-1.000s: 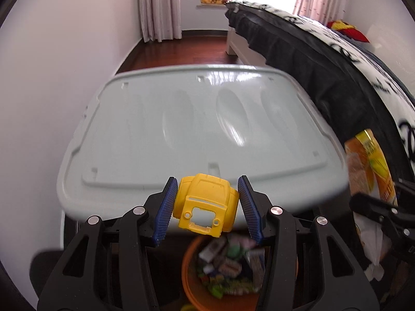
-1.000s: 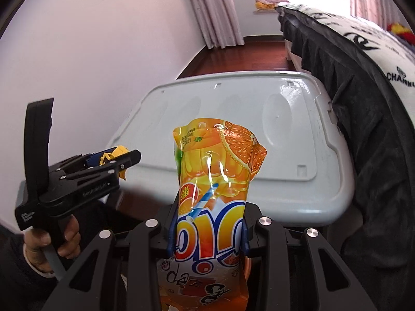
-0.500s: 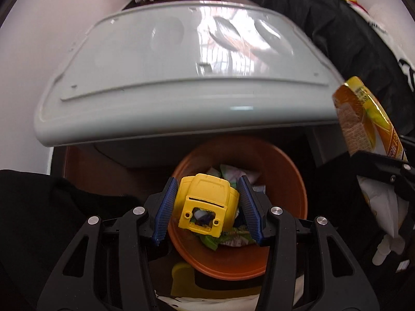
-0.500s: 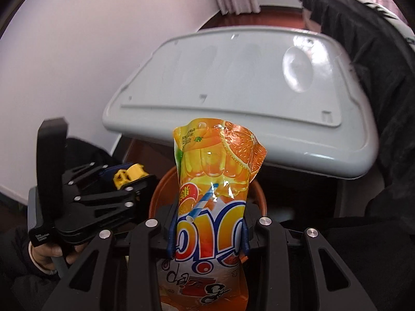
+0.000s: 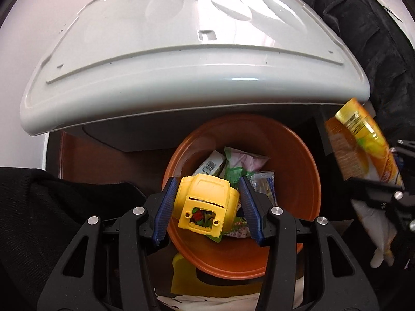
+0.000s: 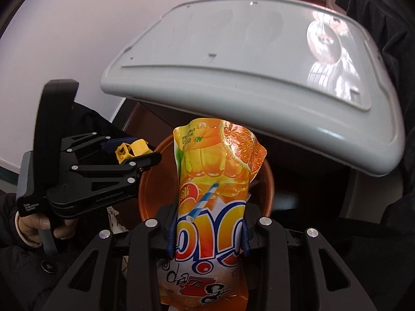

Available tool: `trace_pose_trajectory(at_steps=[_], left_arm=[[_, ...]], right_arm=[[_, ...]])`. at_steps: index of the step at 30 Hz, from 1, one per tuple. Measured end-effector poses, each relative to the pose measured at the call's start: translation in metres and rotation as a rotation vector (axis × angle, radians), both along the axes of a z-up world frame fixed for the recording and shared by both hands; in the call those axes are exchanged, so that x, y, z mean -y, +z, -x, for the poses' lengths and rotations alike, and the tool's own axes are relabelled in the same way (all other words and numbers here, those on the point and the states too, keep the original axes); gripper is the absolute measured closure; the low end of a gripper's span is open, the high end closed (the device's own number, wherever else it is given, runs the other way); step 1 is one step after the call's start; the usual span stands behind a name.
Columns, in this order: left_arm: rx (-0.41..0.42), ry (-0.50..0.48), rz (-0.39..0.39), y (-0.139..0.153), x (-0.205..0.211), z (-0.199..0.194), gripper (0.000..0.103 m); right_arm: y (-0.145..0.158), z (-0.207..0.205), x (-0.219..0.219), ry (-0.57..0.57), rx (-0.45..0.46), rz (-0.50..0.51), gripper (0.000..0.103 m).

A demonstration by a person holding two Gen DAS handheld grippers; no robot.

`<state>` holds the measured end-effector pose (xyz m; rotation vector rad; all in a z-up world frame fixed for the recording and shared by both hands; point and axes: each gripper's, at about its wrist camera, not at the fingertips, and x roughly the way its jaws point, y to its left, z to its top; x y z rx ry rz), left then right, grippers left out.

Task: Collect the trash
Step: 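Lower the pouch and yellow toy into the orange bin and open both grippers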

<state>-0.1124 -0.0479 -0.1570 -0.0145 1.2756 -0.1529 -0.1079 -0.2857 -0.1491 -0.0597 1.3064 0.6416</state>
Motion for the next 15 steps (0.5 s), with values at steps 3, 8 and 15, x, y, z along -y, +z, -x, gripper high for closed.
trace_pose_trajectory(at_steps=[3,8,15], left_arm=[[-0.019,0.0,0.001,-0.004,0.0,-0.002,0.053],[-0.05,0.015,-0.026,-0.008,-0.004,-0.004,0.01],[-0.043,0.036,-0.01,-0.005,-0.008,-0.002,0.01]], right_arm=[[-0.005,-0.002,-0.005,-0.002,-0.001,0.008,0.063],[0.003,-0.005,0.003,-0.028,0.053,-0.001,0.016],[0.023,-0.013,0.035,-0.125,0.087,-0.044,0.016]])
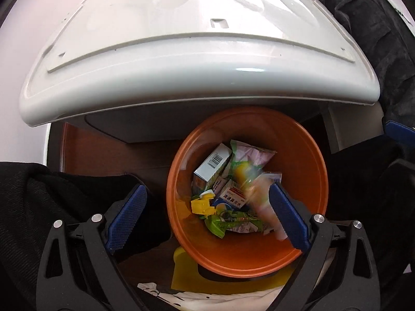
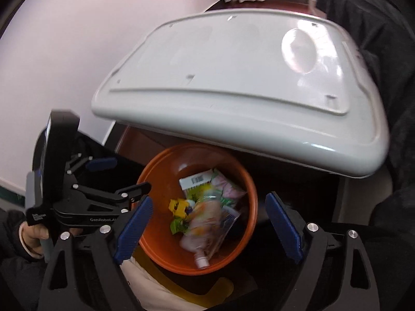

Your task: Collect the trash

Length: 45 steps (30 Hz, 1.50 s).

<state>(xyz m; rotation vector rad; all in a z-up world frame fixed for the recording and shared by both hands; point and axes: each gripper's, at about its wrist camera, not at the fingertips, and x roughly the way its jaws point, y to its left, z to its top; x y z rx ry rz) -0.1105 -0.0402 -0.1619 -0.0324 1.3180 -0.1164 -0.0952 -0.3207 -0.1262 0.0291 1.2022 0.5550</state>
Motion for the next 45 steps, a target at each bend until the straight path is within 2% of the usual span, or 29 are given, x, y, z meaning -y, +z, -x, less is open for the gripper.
trace_pose_trajectory(at_steps=[6,9,11,16,19,22,27,31,39,45], left_arm=[[0.037,0.027,0.04,0.012,-0.004,-0.001,0.01],[0.079,0.036,0.038,0.024,-0.007,-0.003,0.01],[0.142,0.039,0.007,0.041,-0.009,-0.007,0.01],[0.314,0.078,-0.086,0.083,-0.019,-0.031,0.01],[0.372,0.111,-0.06,0.101,-0.03,-0.058,0.01],[0.402,0.118,-0.066,0.108,-0.035,-0.082,0.01],[0.422,0.097,-0.082,0.108,-0.037,-0.113,0.01],[0.394,0.085,-0.075,0.099,-0.04,-0.127,0.01],[0.359,0.074,-0.063,0.085,-0.043,-0.134,0.01],[0.365,0.095,-0.046,0.083,-0.048,-0.135,0.01]], right_arm=[[0.023,-0.002,0.011,-0.048,0.068,-0.013,0.016],[0.03,-0.003,0.01,-0.071,0.111,-0.003,0.01],[0.037,-0.005,0.006,-0.108,0.164,0.025,0.005],[0.055,-0.028,0.004,-0.254,0.268,0.132,0.005],[0.066,-0.053,0.009,-0.374,0.302,0.117,0.005],[0.071,-0.078,0.007,-0.436,0.314,0.113,0.005],[0.069,-0.115,-0.012,-0.467,0.334,0.148,0.005],[0.063,-0.131,-0.021,-0.458,0.321,0.149,0.005],[0.051,-0.139,-0.027,-0.44,0.295,0.166,0.005],[0.048,-0.142,-0.027,-0.446,0.282,0.163,0.005]])
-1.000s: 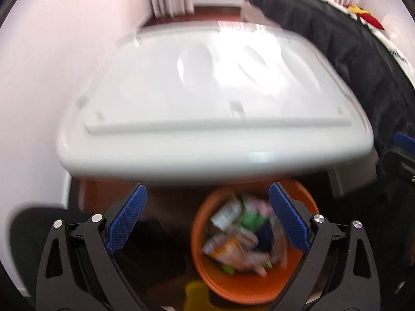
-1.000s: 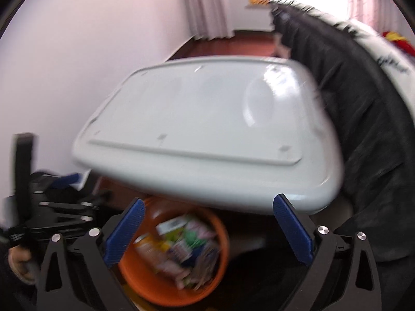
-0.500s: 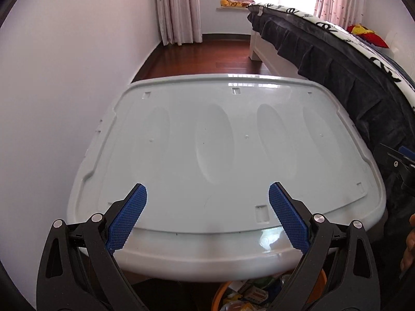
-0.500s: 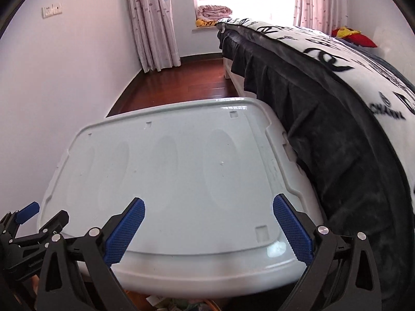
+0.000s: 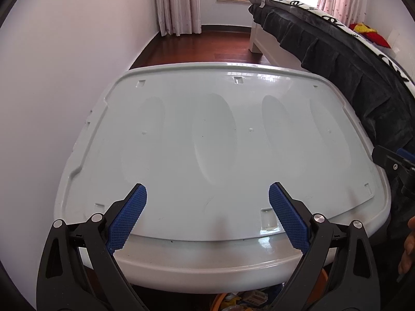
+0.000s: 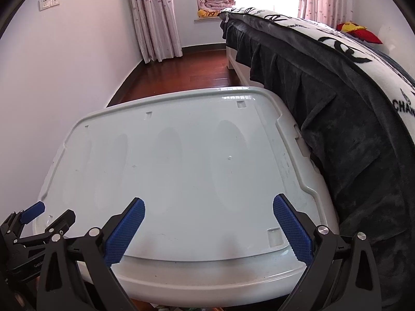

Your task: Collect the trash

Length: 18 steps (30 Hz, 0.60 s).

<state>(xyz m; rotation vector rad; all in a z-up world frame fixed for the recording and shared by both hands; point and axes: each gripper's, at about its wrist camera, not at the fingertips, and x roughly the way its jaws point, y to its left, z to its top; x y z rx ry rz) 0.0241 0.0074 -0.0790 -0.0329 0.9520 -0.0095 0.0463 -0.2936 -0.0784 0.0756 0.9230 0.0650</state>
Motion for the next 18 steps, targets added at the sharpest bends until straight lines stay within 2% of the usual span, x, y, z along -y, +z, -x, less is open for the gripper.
trace_pose_trajectory(at_steps=[7,11,18], left_arm=[[0.014,0.008,0.013,0.002,-0.004,0.0,0.01],[-0.005,0.025,-0.001,0.0,-0.004,-0.002,0.01],[-0.044,0.048,0.045,-0.006,-0.013,-0.005,0.01]], right_arm=[[0.001,-0.001,-0.002,0.005,0.018,0.033,0.005],[0.001,0.001,-0.001,-0.002,0.024,0.039,0.005],[0.002,0.002,0.002,-0.01,0.028,0.047,0.005]])
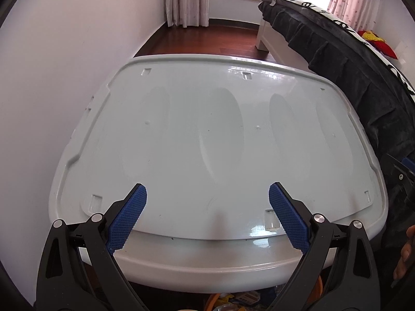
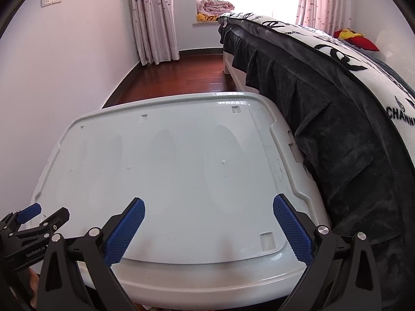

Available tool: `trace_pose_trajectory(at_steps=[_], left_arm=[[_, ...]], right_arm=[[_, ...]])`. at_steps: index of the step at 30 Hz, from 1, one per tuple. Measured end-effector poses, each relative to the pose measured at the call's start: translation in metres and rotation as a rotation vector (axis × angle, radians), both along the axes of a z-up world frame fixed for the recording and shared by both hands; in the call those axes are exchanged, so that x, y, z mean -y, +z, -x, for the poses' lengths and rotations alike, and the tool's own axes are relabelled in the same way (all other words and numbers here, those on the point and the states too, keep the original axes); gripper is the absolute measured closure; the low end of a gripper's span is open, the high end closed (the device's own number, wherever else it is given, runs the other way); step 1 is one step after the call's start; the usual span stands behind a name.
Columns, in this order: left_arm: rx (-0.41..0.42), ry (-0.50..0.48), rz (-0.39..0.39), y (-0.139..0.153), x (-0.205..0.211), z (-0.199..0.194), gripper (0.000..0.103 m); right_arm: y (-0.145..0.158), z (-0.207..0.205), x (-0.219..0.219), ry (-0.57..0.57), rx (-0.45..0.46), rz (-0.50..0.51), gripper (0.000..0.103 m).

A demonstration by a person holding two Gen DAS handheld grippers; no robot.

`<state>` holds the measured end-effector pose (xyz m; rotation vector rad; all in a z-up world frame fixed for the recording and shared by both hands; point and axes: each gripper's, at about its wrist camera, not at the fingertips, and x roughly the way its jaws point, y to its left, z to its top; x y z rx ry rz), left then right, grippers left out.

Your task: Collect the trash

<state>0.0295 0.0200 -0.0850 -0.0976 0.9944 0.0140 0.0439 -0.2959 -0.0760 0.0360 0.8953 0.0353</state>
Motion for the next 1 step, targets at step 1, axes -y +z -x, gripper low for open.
trace_pose_trajectory(at_steps=[1], left_arm=[[0.0,0.004,0.0,-0.0002,-0.0009,-0.0001,0.01]], right_arm=[[-0.0001,-0.0002,0.0005,0.0,0.0,0.0,0.005]])
